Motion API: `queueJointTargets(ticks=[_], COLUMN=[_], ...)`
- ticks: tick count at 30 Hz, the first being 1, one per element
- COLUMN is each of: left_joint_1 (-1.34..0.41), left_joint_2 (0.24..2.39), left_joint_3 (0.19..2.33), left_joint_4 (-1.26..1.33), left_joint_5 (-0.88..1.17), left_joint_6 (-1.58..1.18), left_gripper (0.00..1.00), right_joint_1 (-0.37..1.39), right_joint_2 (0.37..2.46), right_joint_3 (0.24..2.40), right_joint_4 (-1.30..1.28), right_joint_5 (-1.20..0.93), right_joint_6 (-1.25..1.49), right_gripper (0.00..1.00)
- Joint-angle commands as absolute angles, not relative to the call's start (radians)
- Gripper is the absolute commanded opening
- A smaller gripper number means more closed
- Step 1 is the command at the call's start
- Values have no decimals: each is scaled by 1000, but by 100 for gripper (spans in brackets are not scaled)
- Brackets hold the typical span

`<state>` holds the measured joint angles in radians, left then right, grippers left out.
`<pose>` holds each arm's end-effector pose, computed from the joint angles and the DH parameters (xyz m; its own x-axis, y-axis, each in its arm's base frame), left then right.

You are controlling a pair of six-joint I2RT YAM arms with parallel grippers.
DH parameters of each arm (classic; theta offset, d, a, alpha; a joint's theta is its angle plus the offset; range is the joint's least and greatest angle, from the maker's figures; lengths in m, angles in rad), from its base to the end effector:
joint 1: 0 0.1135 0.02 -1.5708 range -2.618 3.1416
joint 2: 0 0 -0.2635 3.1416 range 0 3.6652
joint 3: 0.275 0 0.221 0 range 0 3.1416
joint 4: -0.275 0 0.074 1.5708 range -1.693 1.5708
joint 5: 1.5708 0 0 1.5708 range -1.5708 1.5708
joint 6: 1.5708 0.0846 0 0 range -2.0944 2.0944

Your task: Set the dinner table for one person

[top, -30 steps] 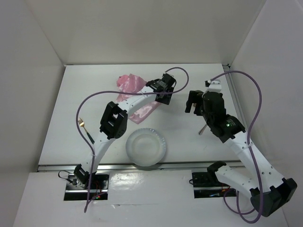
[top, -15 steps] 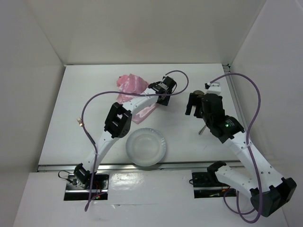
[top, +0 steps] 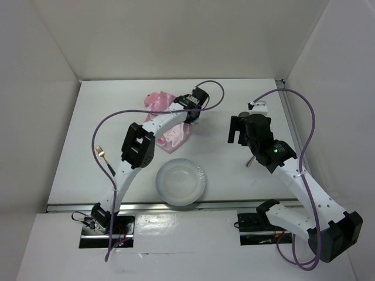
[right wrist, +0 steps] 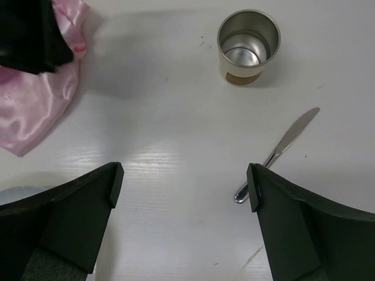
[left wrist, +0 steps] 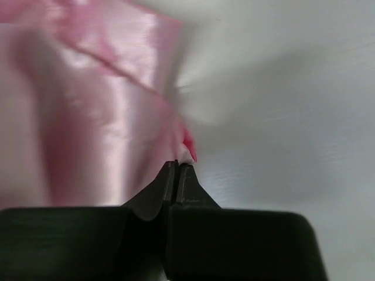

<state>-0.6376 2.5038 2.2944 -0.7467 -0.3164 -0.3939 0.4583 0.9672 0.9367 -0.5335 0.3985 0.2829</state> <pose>0.4506 -0.3011 0.1587 -0.7680 0.1150 -0.6301 0.1373 0.9904 0.0134 0.2058 0.0649 0.3027 -0.4921 0.0441 -0.8694 0.0247 0.9990 0.0367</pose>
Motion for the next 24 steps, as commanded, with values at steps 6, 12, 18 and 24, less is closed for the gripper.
queueJointTargets(ticks=[6,12,18,24], left_joint_1=[-582,-572,-561,-488], left_joint_2=[2065,2014,1938,1864], left_joint_3=[2178,2080,2036,2002], left_joint_4=[-739,-735,-744,-779], left_joint_5=[-328,-409,-433,-497], left_joint_6=[-367,-334,-425,-457], left_gripper=[0,0,0,0], right_joint_1=[449,449,449,437], right_joint_2=[1020,1098,1123,1495], right_joint_3=[942,962,983,1248], right_joint_4=[-420,-388,-341,-399], right_joint_5=[258,247,192,-33], right_joint_6=[321,331,319,322], right_gripper=[100,100,100,87])
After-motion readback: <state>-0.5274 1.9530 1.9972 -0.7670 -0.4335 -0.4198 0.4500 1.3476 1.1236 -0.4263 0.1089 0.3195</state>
